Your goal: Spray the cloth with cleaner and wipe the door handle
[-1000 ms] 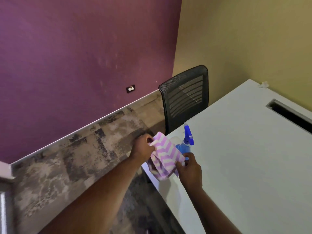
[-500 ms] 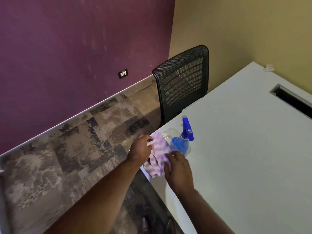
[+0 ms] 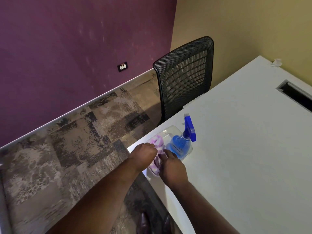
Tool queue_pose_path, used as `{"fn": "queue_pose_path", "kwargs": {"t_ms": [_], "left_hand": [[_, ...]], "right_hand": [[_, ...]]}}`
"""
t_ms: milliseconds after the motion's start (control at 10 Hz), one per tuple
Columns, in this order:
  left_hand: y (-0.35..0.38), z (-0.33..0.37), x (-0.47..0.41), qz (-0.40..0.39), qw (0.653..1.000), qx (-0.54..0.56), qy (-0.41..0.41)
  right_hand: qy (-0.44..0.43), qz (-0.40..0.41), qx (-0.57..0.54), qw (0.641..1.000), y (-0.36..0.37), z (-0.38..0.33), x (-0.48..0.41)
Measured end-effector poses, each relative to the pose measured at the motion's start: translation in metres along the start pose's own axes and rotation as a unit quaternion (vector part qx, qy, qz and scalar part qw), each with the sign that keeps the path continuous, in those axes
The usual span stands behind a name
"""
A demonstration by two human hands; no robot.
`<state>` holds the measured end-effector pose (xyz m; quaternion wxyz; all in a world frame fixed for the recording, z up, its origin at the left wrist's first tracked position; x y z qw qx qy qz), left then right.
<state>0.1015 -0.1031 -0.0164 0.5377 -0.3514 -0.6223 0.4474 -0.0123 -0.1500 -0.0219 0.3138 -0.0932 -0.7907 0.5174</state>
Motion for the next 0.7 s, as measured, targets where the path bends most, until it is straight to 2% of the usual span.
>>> {"fn": "queue_pose_path", "kwargs": {"t_ms": [100, 200, 400, 500, 600, 700], "left_hand": [[0.022, 0.001, -0.009, -0.08, 0.997, 0.012, -0.017], [0.034, 0.001, -0.016, -0.118, 0.992, 0.034, -0.013], [0.028, -0.005, -0.02, -0.114, 0.982, 0.138, -0.053], [0.016, -0.008, -0.011, -0.047, 0.977, 0.196, -0.07], [-0.012, -0.02, 0.012, 0.138, 0.971, 0.18, -0.073], [-0.024, -0.032, 0.028, 0.217, 0.958, 0.157, -0.1]], "right_hand": [[-0.028, 0.013, 0.008, 0.999, -0.001, -0.002, -0.006], [-0.035, -0.024, 0.057, 0.997, 0.009, 0.0, -0.012], [0.004, -0.087, 0.061, 0.994, 0.018, 0.005, -0.025], [-0.029, -0.09, 0.089, 0.992, 0.012, 0.0, -0.024], [-0.051, -0.045, 0.052, 0.996, 0.0, -0.008, -0.021], [-0.057, -0.03, 0.032, 0.997, -0.007, -0.014, -0.015]]}}
Point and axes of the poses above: each hand's wrist, its own x-axis away from the middle knuckle, its own y-axis out of the palm, z = x × y, the point moved 5 cm from there along -x, towards the middle knuckle, and after that the axes turned 2 degrees about y, right-handed, at the moved point
